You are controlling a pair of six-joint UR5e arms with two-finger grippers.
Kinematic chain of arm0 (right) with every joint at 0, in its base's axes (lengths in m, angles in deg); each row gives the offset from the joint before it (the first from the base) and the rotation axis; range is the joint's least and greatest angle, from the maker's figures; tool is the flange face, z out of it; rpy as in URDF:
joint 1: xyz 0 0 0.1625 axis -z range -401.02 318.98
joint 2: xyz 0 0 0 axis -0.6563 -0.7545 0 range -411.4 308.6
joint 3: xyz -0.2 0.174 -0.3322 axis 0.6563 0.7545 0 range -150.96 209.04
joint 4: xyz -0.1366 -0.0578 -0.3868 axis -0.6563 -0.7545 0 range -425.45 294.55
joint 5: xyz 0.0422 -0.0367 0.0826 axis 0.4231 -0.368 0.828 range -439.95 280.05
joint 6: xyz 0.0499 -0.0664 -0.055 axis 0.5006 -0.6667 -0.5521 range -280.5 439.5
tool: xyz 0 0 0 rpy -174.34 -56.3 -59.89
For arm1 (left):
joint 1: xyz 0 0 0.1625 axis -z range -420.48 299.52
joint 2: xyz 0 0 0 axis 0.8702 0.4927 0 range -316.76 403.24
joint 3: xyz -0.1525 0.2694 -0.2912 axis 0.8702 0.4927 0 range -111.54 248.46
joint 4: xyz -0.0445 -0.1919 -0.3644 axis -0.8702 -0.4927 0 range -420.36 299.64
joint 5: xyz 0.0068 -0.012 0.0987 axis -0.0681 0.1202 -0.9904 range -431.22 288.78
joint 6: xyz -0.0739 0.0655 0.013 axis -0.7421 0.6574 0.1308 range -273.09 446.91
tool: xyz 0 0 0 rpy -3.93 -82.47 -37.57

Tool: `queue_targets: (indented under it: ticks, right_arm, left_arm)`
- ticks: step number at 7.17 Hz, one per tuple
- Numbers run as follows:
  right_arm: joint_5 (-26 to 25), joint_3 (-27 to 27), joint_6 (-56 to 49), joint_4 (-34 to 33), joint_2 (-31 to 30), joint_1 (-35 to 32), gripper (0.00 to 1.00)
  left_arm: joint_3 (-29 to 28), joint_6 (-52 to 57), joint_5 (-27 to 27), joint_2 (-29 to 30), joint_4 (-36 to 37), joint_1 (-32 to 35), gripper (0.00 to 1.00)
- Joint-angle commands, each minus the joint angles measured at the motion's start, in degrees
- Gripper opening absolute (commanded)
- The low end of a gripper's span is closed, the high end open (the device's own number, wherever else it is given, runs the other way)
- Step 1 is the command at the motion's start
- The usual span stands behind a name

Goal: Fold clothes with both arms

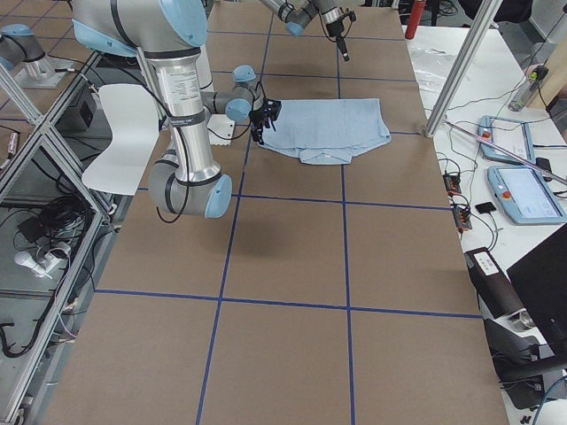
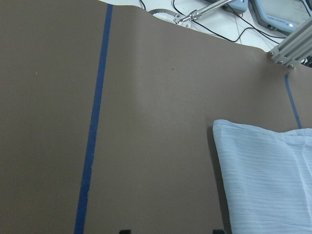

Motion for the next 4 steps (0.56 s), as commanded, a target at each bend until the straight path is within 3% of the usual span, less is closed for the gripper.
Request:
queue_targets:
  ticks: [1, 4]
  right_arm:
    - [-1.0, 0.3, 18.3, 0.8, 0.1, 1.4, 0.93]
    - [-1.1, 1.3, 20.9, 0.8, 0.2, -0.2, 0.80]
  left_arm:
    - [0.1, -0.1, 0.0, -0.1, 0.0, 0.0, 0.64]
    - [1.4, -0.4, -0.1, -0.5, 0.1, 0.1, 0.64]
